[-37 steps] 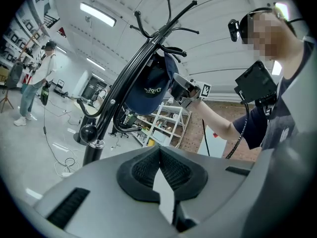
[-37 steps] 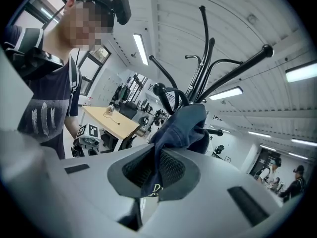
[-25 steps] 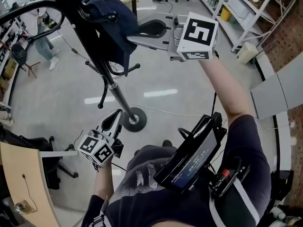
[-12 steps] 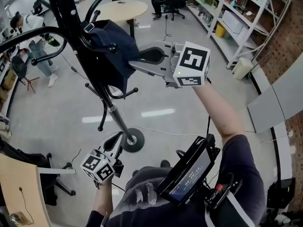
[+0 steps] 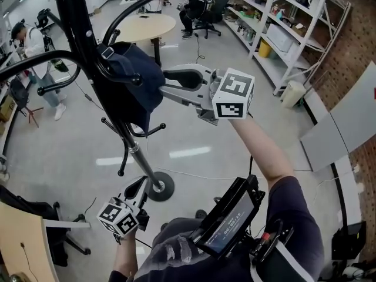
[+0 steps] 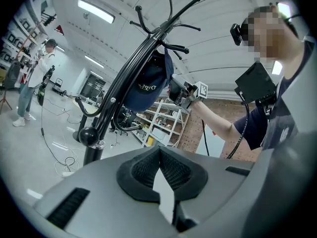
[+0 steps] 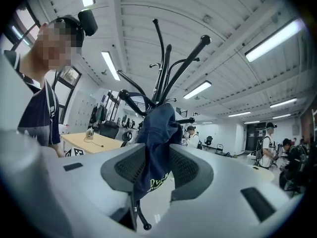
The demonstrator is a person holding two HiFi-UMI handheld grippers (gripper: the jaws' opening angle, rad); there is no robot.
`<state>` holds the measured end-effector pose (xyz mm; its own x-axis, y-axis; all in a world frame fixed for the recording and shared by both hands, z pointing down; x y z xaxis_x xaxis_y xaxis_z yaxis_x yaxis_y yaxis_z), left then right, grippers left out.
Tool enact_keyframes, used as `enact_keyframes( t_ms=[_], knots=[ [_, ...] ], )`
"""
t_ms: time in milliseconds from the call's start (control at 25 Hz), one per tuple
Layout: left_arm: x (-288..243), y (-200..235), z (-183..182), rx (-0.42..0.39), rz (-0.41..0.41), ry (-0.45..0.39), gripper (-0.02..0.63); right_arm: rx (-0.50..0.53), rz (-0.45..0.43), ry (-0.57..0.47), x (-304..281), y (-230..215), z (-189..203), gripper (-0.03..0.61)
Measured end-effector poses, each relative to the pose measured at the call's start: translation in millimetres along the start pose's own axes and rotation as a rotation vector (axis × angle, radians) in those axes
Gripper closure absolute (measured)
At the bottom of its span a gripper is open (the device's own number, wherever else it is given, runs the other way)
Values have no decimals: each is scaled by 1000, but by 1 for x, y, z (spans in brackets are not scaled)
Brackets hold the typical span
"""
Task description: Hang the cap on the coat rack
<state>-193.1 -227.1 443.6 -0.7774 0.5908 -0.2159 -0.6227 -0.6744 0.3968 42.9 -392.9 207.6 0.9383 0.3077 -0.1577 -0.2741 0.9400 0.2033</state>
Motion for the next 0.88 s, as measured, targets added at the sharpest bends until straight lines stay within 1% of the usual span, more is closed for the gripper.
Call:
enact_keyframes(
  t_ms=[160, 320, 440, 520, 600, 680, 760, 880],
  knots=[
    [0, 2, -1, 4, 1, 7, 607, -37, 2, -39, 2, -2, 0, 449],
    [-2, -3, 8, 7, 29, 31, 607, -69, 12, -39, 12, 9, 10, 449],
    [-2, 0, 3, -1, 29, 13, 607, -91, 32, -43, 15, 13, 16, 449],
    [2, 2, -3, -10, 24, -5, 607, -129, 34, -60, 13, 20, 19, 449],
    [5, 2, 0, -7, 28, -11, 607, -176, 23, -69, 15, 38, 28, 449],
    [6, 0, 4, 0, 39, -12, 607, -192, 6, -59, 17, 63, 38, 451],
    [5, 1, 5, 2, 55, -13, 607, -172, -4, -40, 16, 87, 45, 451],
    [7, 5, 4, -7, 78, -6, 607, -144, -4, 9, 7, 111, 57, 451]
  ],
)
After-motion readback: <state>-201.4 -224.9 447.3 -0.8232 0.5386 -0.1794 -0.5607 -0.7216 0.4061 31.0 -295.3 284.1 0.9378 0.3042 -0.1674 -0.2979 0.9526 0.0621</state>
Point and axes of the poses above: the fingertips, and each gripper's own axes: x backward along the fingers, y to its left, z out of its underside, the point moved 9 cm from there along x, backward along the fingers, and after that the axes turned 9 degrees about y, right-handed, at the moved point
